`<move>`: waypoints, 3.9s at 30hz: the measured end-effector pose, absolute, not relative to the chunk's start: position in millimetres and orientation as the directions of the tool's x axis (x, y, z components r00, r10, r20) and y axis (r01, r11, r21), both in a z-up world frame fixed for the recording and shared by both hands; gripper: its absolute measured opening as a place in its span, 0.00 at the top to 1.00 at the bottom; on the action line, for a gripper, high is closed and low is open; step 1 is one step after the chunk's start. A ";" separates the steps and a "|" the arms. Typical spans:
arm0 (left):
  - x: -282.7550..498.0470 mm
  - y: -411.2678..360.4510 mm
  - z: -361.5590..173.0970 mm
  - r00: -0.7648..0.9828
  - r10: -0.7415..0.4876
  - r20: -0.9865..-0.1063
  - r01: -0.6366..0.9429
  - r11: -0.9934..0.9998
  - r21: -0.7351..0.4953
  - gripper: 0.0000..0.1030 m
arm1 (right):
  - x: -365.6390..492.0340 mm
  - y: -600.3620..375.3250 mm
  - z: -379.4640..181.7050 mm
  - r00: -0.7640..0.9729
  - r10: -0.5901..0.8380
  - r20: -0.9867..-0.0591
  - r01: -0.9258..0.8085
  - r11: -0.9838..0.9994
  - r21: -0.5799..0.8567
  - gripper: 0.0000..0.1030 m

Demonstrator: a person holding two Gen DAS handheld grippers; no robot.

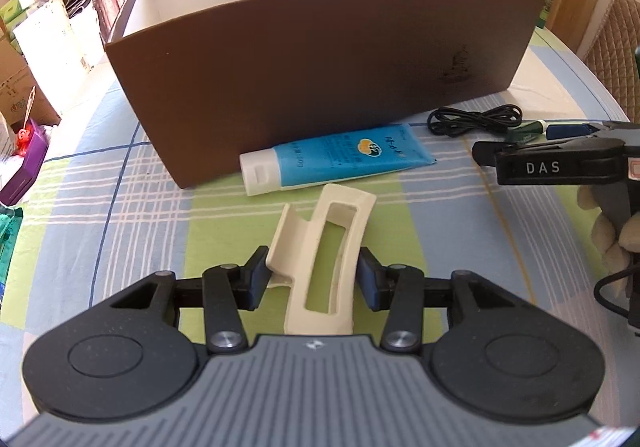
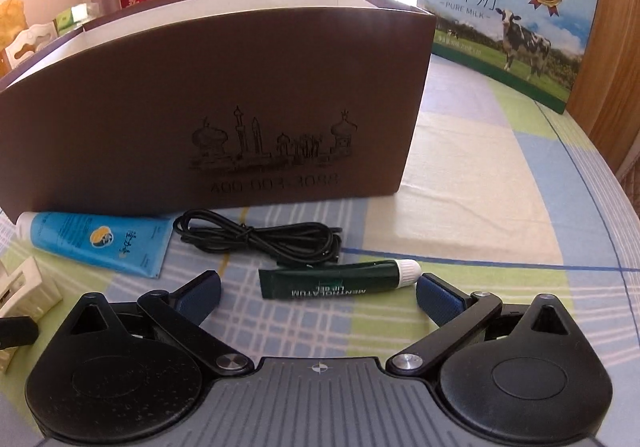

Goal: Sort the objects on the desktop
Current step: 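Grasp the cream hair claw clip with the left tool and lift it, then lift the claw clip with the left tool while the right tool grasps the green lip gel, then carry the claw clip and lip gel over the box and open both tools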

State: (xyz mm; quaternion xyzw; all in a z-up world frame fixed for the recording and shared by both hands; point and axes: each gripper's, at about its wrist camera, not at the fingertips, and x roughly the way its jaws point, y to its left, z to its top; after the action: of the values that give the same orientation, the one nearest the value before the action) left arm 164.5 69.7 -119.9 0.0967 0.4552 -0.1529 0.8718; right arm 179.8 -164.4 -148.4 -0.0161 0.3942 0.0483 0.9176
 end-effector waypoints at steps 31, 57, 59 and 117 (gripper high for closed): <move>170.3 67.9 -121.1 0.542 -0.171 -0.823 0.337 0.941 0.026 0.58 | 182.2 -182.6 -152.1 0.685 0.231 -0.691 -0.307 0.952 0.014 0.21; 159.2 63.0 -118.7 0.545 -0.170 -0.821 0.344 0.939 0.034 0.63 | 132.8 -184.0 -148.3 0.655 0.205 -0.728 -0.282 0.959 0.016 0.21; 157.6 60.9 -117.8 0.550 -0.167 -0.818 0.354 0.934 0.047 0.64 | 131.2 -184.1 -147.8 0.653 0.203 -0.729 -0.280 0.960 0.016 0.21; 373.9 63.7 -40.9 0.530 -0.106 -0.841 0.292 0.954 0.064 0.64 | 378.2 -92.8 -41.6 0.560 0.312 -0.767 -0.502 0.865 -0.015 0.21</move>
State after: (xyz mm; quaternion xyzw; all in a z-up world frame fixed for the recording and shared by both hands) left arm 373.9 63.7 -40.9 0.0991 0.4709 -0.1145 0.8691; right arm 378.2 -92.8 -41.6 -0.1169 0.4072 0.2323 0.8755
